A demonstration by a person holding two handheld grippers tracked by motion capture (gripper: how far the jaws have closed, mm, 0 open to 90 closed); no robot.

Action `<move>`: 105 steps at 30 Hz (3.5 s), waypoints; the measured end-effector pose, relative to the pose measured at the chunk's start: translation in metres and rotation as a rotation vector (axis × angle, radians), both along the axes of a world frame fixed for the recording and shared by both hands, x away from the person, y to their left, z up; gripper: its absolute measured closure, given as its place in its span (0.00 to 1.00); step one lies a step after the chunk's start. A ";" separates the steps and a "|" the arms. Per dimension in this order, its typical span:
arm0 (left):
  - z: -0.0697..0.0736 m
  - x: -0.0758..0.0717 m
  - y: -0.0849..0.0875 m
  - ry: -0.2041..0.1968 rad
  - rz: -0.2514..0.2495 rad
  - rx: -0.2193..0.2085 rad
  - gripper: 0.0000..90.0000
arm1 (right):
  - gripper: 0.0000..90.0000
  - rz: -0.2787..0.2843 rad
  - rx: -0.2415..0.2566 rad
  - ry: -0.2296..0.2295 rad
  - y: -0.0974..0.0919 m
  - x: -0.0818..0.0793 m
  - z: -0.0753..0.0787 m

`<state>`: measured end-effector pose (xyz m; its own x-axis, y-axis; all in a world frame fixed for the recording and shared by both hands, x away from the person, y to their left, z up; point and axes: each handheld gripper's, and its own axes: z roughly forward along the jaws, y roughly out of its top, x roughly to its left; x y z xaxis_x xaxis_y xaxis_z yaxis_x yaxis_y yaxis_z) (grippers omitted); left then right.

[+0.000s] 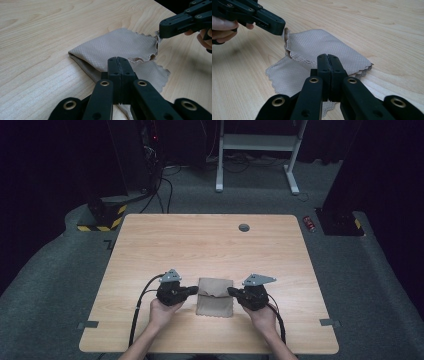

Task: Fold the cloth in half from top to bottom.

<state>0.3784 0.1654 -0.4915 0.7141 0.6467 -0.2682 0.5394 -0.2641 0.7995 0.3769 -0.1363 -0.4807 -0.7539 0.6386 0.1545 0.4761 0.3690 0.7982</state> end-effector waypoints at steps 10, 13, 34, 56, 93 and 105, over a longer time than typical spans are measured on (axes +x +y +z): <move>-0.003 -0.005 0.002 0.003 -0.005 0.003 1.00 | 0.99 0.010 -0.001 0.008 -0.001 -0.006 -0.002; -0.003 -0.006 0.002 0.005 -0.006 0.002 1.00 | 0.99 0.014 -0.003 0.005 0.000 -0.007 -0.002; -0.015 -0.018 -0.006 0.020 -0.035 0.043 1.00 | 0.99 0.020 -0.035 0.029 -0.004 -0.019 -0.014; -0.030 -0.030 -0.009 0.034 -0.042 0.062 1.00 | 0.98 0.016 -0.069 0.053 -0.005 -0.031 -0.031; -0.029 -0.035 -0.020 -0.028 -0.036 0.215 0.74 | 0.84 0.020 -0.129 0.044 0.005 -0.040 -0.037; -0.016 -0.018 -0.014 -0.038 0.045 0.202 0.68 | 0.84 -0.020 -0.086 0.020 -0.002 -0.022 -0.023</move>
